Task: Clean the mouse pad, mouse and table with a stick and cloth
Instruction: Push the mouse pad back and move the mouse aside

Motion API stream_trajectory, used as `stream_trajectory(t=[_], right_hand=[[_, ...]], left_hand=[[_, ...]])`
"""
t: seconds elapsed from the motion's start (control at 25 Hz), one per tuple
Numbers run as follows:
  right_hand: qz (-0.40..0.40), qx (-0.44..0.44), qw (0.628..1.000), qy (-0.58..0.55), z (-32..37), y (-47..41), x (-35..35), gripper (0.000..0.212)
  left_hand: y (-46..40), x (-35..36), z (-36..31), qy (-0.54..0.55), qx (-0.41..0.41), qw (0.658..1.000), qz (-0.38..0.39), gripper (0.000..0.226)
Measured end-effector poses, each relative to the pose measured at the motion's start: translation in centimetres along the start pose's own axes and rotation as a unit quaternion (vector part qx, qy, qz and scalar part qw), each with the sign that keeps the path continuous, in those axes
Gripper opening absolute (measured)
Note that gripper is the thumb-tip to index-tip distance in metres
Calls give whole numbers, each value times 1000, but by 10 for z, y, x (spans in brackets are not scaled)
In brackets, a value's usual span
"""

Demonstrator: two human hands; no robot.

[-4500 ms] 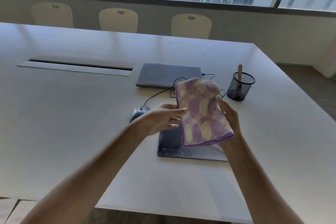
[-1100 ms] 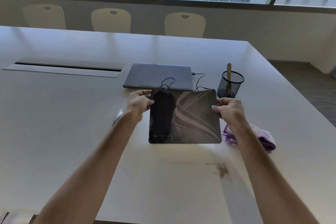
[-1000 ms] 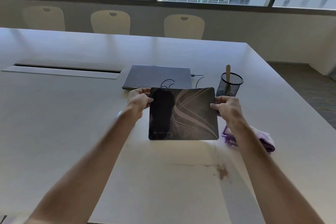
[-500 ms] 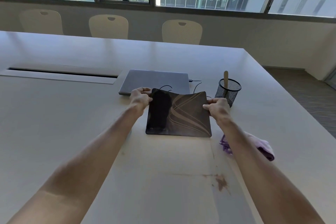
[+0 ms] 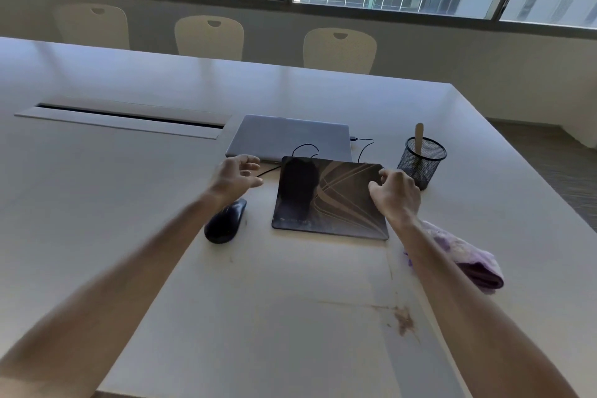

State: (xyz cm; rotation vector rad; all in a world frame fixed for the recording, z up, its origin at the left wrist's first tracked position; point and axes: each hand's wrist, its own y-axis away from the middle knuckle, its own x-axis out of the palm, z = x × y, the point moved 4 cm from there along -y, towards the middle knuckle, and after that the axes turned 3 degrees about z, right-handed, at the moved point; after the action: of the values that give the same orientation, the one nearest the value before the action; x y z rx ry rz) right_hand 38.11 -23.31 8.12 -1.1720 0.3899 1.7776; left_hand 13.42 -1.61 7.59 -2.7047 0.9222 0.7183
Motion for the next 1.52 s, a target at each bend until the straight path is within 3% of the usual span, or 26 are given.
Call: stream_trajectory(t=[0.2,0.4,0.72,0.96,1.2,1.52], right_hand=[[50,-150,987,11,53,36,15,37],[167,-276,945,62,96,97,56,61],[244,-223,937,113,108,140,107,85],[232,-218,940,125,104,141,112,85],[217,-216,944,121,105,141,114,85],[207,-219,947,112,103,142,114,85]], left_hand=[[27,-32,14,-125,61,990,26,56],[48,-46,42,-194,50,972,126,77],[52,-46,63,-246,42,944,216,119],[43,-42,63,-330,50,912,238,126],[31,-42,54,-319,95,924,188,123],[-10,-46,57,-281,41,941,186,132]])
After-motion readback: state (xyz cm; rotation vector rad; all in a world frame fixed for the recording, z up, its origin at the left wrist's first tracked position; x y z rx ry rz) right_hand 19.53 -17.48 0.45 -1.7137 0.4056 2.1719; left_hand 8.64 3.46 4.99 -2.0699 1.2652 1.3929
